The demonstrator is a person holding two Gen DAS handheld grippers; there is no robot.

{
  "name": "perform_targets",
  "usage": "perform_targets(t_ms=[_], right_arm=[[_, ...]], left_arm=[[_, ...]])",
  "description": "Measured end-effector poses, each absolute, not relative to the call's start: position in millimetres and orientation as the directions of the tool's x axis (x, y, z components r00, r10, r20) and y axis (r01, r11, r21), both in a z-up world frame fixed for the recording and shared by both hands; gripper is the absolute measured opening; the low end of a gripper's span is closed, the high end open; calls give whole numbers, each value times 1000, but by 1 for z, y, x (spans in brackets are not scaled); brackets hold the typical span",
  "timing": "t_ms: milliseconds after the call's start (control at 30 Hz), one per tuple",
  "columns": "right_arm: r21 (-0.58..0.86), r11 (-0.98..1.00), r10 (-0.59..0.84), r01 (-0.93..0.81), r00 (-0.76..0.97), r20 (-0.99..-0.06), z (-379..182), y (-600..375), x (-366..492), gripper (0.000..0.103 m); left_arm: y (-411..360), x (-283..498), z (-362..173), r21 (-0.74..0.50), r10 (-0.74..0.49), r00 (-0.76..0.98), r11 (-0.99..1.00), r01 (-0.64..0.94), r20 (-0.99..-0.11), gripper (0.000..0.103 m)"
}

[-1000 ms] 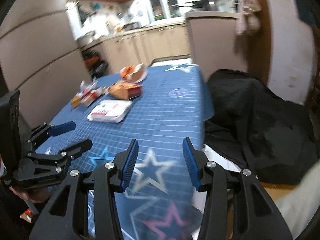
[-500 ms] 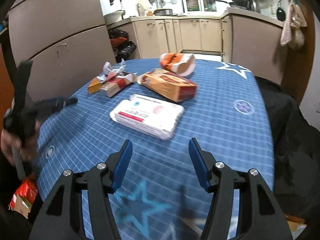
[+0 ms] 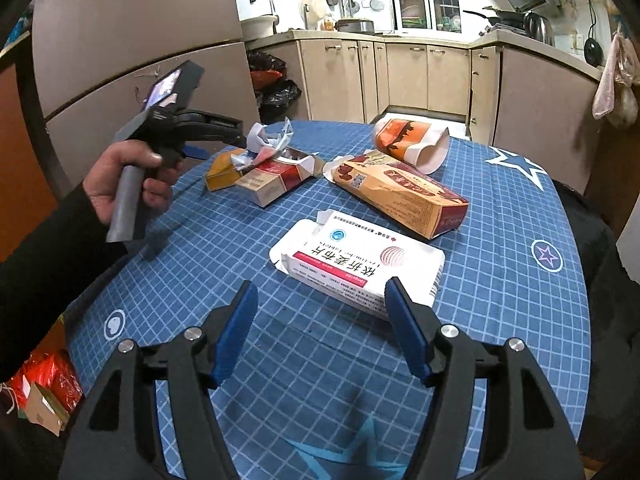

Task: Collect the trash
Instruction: 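Grasp the gold cigarette pack with left gripper while right grasps white snack bag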

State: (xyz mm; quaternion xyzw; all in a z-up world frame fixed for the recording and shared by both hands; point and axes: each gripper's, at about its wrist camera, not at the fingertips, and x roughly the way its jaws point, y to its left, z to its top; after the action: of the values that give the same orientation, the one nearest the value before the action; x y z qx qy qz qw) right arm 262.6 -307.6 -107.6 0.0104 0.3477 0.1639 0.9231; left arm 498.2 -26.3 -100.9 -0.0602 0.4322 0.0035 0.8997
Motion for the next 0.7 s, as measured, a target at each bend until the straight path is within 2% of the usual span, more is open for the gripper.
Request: perform_targets(t_ms=[133, 200, 367, 700], right_arm=[[147, 945, 317, -293, 704, -636, -106, -306, 269, 63], [147, 944, 319, -295, 704, -634, -106, -304, 273, 63], [162, 936, 342, -313, 698, -629, -104, -295, 284, 63], [139, 912, 386, -385, 695, -606, -81, -252, 324, 63]], left_arm=[[-25, 511, -120, -97, -37, 588, 993, -72, -808, 75], [-26, 508, -121, -72, -18, 597, 995, -66, -802, 70], [-18, 483, -121, -87, -32, 610, 994, -60, -792, 64], [27, 353, -115, -99, -36, 648, 993, -61, -761, 59]])
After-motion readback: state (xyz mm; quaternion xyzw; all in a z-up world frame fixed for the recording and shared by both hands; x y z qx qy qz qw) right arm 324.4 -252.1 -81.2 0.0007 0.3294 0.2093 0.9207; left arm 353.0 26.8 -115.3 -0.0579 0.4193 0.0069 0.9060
